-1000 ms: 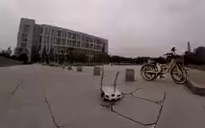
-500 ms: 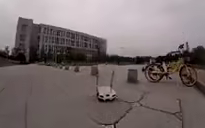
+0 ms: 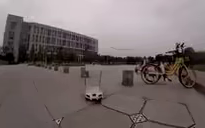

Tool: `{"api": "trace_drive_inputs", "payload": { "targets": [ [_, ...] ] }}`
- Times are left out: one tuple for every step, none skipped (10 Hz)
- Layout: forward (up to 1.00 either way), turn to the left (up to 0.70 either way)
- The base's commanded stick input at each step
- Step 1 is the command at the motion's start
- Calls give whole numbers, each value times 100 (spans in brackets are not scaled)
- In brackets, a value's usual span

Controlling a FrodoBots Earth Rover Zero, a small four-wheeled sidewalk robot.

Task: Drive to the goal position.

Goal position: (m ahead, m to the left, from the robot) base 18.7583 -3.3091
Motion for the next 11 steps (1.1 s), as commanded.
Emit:
{"api": "trace_drive_inputs", "payload": {
  "targets": [
    [100,-27],
    [100,-27],
    [100,0],
    [100,0],
    [100,0],
    [100,0],
    [100,0],
    [100,0],
    [100,0],
    [100,0],
    [100,0]
  ]
}}
